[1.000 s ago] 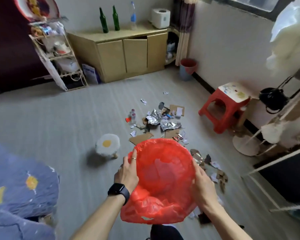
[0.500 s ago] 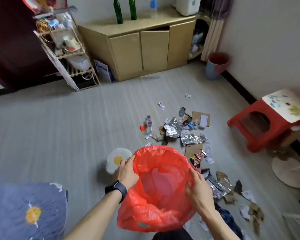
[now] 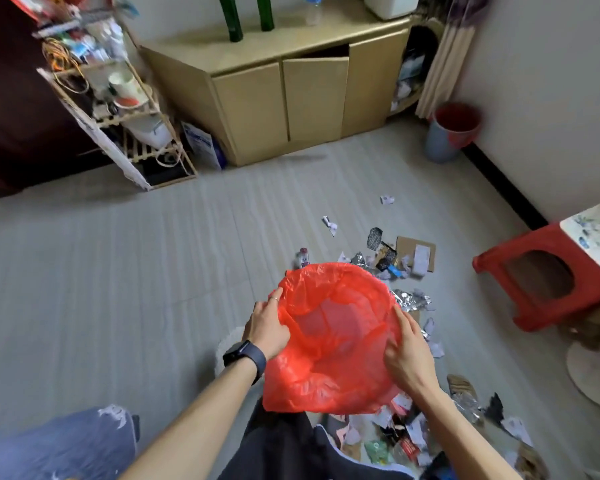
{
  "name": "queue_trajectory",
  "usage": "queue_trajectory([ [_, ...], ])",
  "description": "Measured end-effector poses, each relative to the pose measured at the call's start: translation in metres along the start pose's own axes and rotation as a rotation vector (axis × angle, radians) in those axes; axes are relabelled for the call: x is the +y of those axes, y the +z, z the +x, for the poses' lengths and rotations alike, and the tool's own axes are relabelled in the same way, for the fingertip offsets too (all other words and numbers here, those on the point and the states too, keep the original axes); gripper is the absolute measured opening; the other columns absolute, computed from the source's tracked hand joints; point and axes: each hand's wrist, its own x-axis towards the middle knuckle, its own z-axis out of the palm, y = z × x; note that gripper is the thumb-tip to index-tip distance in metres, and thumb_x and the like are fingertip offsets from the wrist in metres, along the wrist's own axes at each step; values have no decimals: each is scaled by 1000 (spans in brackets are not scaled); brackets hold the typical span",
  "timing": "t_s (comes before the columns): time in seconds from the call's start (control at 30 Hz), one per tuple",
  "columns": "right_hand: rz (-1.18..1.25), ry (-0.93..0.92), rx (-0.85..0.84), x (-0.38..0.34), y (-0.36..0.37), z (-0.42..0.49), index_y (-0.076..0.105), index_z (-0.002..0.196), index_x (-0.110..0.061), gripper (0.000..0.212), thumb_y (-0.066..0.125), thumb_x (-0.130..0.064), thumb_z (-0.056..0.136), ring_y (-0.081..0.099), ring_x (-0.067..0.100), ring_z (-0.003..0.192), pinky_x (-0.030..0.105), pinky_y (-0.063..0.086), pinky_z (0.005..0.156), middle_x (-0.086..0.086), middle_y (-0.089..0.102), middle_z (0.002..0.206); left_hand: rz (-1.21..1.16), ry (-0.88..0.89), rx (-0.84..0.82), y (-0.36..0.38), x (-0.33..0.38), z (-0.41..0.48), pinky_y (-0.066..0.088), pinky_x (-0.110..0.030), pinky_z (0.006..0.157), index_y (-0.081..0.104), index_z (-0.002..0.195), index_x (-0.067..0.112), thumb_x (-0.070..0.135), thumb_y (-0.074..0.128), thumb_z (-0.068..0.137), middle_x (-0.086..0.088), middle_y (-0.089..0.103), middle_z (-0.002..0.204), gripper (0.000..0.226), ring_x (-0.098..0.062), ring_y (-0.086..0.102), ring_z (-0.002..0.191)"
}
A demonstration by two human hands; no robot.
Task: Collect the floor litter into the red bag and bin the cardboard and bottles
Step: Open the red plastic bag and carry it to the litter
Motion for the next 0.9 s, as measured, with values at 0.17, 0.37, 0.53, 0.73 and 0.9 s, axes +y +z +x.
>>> queue_trajectory([
  [0.17, 20, 35, 29, -33, 0, 54, 30, 156, -22, 73, 42, 3, 88, 44, 26, 138, 39, 40, 109, 5, 34, 160, 28, 47, 5, -34, 14, 69, 50, -36, 90, 33, 150, 40, -1, 47, 79, -6, 50, 131, 83, -31, 58, 113],
  [0.37, -54, 61, 64, -76, 27, 137, 26, 157, -21, 77, 41, 2, 86, 38, 27, 142, 42, 38, 114, 4, 28, 163, 26, 65, -67, -71, 18, 186, 46, -32, 96, 38, 147, 38, 2, 49, 77, -7, 52, 133, 80, -31, 56, 118],
  [0.53, -113, 149, 54, -119, 84, 222, 24, 158, -16, 72, 45, -6, 90, 39, 33, 141, 41, 36, 115, 10, 25, 163, 72, 75, -147, -98, 5, 305, 45, -35, 92, 36, 144, 37, 3, 49, 80, -8, 50, 129, 74, -34, 58, 108],
  [0.73, -143, 205, 41, -159, 145, 307, 35, 153, -20, 63, 53, -19, 93, 41, 36, 137, 44, 36, 113, 9, 33, 159, 17, -83, -94, -116, -32, 428, 42, -43, 99, 32, 149, 28, 3, 50, 85, -15, 43, 134, 71, -43, 55, 112],
  [0.9, -157, 221, 1, -144, 194, 361, 41, 150, -20, 57, 55, -28, 96, 40, 30, 137, 42, 37, 113, 5, 38, 157, -77, -323, 43, -101, -69, 508, 38, -44, 105, 29, 153, 21, 3, 52, 88, -20, 37, 143, 71, -43, 49, 124],
])
